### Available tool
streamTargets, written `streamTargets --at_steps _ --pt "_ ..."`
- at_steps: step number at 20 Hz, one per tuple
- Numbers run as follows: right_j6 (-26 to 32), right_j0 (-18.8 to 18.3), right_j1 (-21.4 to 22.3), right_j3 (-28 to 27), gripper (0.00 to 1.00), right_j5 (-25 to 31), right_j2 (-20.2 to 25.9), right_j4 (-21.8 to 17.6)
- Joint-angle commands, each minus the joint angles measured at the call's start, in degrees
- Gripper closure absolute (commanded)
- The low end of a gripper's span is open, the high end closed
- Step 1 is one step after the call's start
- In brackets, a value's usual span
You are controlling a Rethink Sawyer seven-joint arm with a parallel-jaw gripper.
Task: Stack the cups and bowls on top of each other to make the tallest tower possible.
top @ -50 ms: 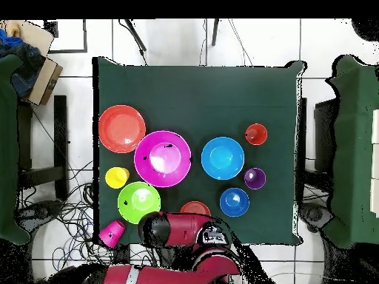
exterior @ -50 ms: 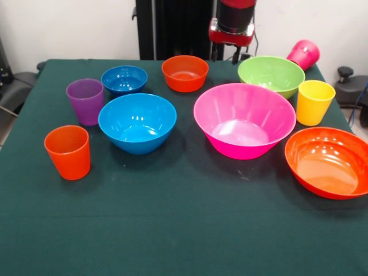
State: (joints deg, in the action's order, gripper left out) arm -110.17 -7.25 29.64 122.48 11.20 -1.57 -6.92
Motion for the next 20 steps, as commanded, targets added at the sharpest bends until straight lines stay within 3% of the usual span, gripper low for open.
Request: streamTargets --at_steps 1,12,20 --pt "-0.8 -1.3 -3.0 -7.1 0.00 1.1 7.2 -2.4" --pt "-0.3 -1.5 -2.0 -8.1 0.00 5.7 7.7 -1.8" --pt "-0.1 -2.4 -2.5 -8.3 0.00 5.8 8.3 -2.3"
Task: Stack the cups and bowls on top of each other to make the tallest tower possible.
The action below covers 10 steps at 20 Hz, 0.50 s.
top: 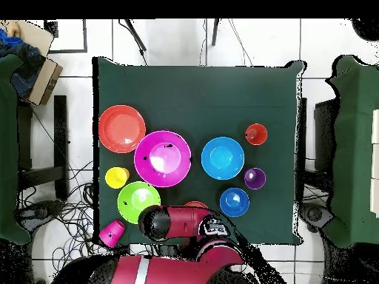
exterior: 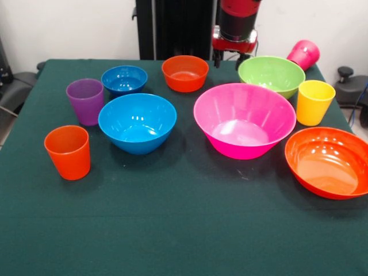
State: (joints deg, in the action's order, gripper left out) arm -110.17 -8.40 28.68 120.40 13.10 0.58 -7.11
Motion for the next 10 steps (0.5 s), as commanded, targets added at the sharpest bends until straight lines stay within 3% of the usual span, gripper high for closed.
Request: streamTargets --at_steps 1,10 --pt "0.0 -1.4 -1.9 -6.3 0.00 3.6 6.2 -2.2" --pt "-3.9 0.4 -1.9 -6.2 0.00 1.7 3.2 -0.6"
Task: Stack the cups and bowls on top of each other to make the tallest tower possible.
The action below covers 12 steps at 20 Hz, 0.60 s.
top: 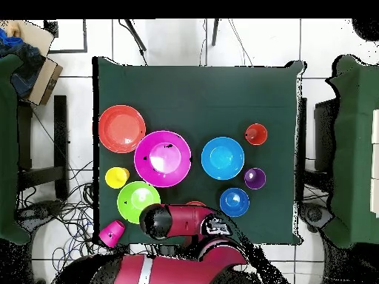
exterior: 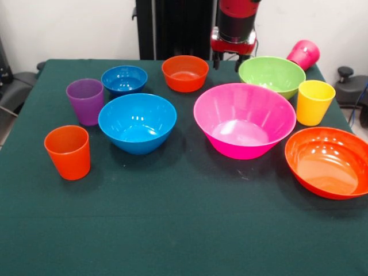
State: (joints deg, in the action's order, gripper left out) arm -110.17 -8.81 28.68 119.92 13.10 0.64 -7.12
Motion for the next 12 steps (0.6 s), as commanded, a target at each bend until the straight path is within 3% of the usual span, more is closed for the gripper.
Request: streamTargets --at_steps 1,12 --pt "-4.3 0.9 -1.8 -5.5 0.00 1.3 3.0 -0.4" --pt "-3.9 0.7 0.3 -5.3 0.00 4.8 3.4 0.4"
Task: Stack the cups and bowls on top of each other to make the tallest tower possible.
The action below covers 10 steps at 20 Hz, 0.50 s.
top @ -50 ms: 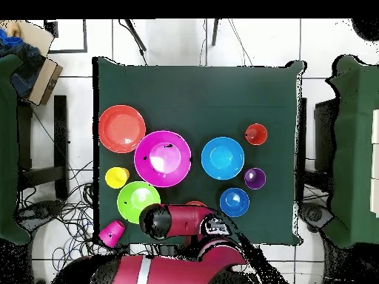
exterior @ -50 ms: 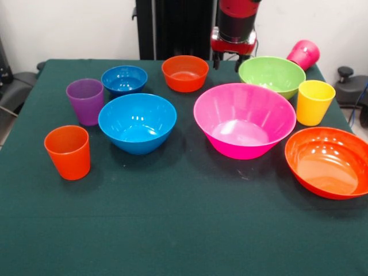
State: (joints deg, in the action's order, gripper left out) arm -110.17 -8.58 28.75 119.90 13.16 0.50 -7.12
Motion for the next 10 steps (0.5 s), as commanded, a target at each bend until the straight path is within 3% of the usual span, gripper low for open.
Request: streamTargets --at_steps 1,10 --pt "-3.8 0.5 0.4 -5.2 0.00 4.9 3.6 0.4" --pt "-3.4 2.2 6.8 -1.7 0.00 7.2 3.8 -0.3"
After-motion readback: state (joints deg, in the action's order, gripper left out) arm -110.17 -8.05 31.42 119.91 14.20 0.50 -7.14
